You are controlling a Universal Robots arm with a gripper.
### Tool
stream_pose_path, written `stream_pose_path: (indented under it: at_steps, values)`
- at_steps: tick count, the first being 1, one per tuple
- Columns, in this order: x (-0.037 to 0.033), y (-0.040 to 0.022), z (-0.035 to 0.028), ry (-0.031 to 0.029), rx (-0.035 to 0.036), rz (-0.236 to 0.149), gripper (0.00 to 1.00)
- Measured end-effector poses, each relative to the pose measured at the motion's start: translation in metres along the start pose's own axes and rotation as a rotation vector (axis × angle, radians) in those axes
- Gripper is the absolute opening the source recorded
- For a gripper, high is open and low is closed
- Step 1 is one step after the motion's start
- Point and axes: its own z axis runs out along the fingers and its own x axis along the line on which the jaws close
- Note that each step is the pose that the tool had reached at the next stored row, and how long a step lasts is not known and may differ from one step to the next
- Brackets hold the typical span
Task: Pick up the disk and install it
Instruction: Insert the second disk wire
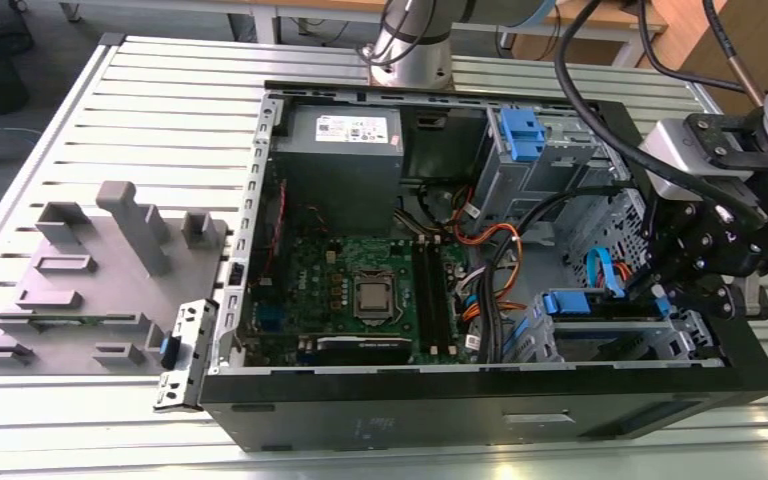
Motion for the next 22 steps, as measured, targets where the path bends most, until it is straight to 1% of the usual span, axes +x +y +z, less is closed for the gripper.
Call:
stream_pose_path:
  at_steps: [12,16,22]
  values:
    - [0.0,0.0001,0.0022,-0.0001,0.0,0.0,0.16]
    - [0.0001,0.0003,0.0043,-0.0001,0.0,0.0,0.16]
    - [0.0001,0.0003,0.0049,-0.0003,0.0,0.0,0.16]
